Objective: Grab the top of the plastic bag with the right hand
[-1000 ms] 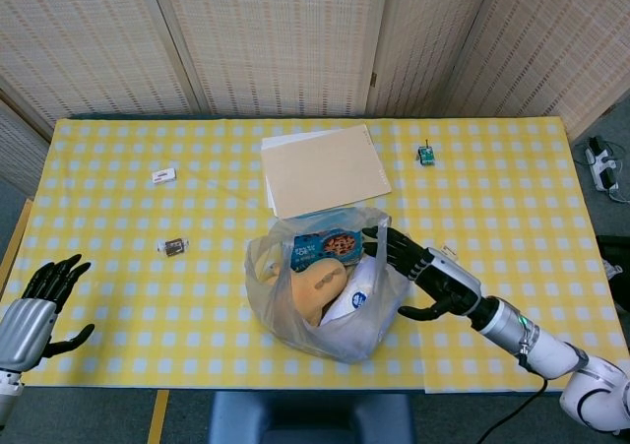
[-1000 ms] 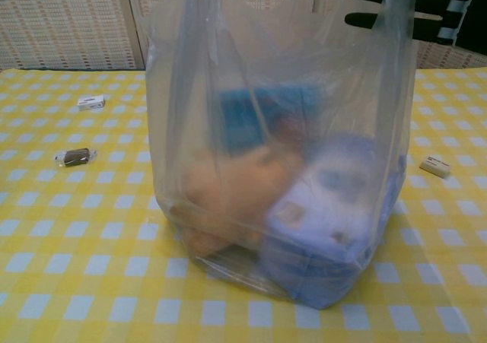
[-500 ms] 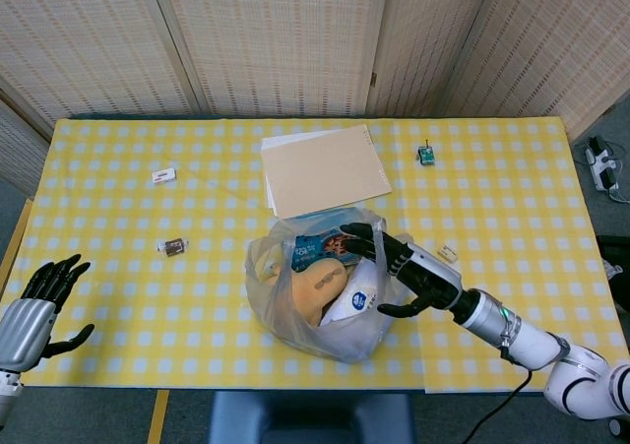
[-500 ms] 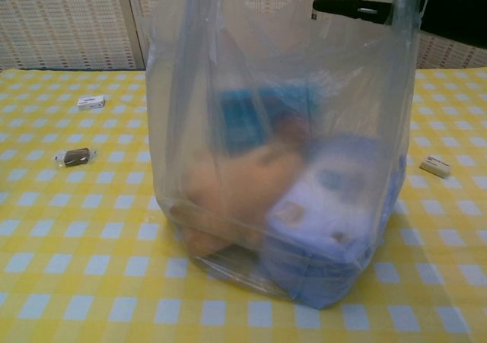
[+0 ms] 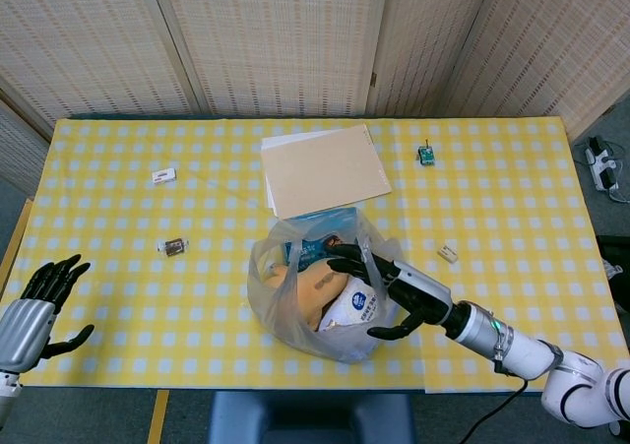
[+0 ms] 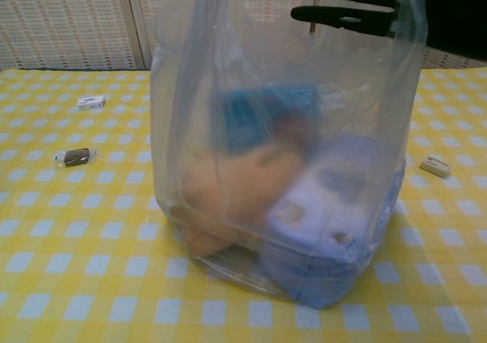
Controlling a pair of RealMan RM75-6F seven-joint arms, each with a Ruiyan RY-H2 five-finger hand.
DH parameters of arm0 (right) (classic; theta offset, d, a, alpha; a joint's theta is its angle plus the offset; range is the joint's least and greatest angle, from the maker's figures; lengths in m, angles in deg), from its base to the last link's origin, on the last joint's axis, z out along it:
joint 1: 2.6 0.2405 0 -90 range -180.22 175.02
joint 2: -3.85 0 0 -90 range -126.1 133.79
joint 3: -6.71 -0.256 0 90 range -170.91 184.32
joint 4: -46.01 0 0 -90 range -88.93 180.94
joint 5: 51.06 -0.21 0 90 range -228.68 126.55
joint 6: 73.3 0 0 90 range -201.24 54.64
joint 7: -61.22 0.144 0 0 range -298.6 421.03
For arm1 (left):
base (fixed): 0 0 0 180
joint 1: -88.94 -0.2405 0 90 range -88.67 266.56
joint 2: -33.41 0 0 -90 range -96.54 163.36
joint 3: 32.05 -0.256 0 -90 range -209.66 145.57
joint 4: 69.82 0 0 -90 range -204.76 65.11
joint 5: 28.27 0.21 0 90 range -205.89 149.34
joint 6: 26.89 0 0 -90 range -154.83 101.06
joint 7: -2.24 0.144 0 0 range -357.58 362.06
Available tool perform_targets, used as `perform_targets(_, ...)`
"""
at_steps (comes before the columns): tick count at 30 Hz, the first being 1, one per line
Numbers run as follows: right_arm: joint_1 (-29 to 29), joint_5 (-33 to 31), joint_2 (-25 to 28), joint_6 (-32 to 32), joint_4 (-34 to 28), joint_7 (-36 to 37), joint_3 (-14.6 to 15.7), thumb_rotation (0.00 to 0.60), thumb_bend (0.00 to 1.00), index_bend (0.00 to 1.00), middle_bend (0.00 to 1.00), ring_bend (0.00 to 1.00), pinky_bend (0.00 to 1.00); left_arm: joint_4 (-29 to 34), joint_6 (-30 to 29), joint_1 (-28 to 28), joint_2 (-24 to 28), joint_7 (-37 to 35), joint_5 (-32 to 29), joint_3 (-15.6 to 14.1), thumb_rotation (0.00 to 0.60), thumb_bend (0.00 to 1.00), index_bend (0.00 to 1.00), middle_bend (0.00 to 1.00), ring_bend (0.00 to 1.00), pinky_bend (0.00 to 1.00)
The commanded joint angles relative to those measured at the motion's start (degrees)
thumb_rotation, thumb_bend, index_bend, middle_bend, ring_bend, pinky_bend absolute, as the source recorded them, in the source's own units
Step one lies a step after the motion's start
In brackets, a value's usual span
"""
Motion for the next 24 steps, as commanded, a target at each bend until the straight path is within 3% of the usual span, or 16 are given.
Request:
perform_targets(1, 0.3, 0.1, 0.1, -0.5, -0.6, -0.7, 0.2, 0.6, 0.29, 0.0, 0.0, 0.05, 0.0, 0.0, -0.1, 0.0, 0.0, -0.1, 0.1, 0.0, 0.6, 0.32, 0.01, 0.05, 0.05, 0.01)
perform_targets(24, 6.0, -4.5, -2.5, -9.7, -3.5, -4.2, -2.5, 0.6, 0.29, 0.0, 0.0, 0.05, 0.0, -0.4, -1.4, -0.5, 0.7, -2.3, 0.5, 0.0, 0.6, 0.32, 0.01, 0.05, 0.05, 0.01)
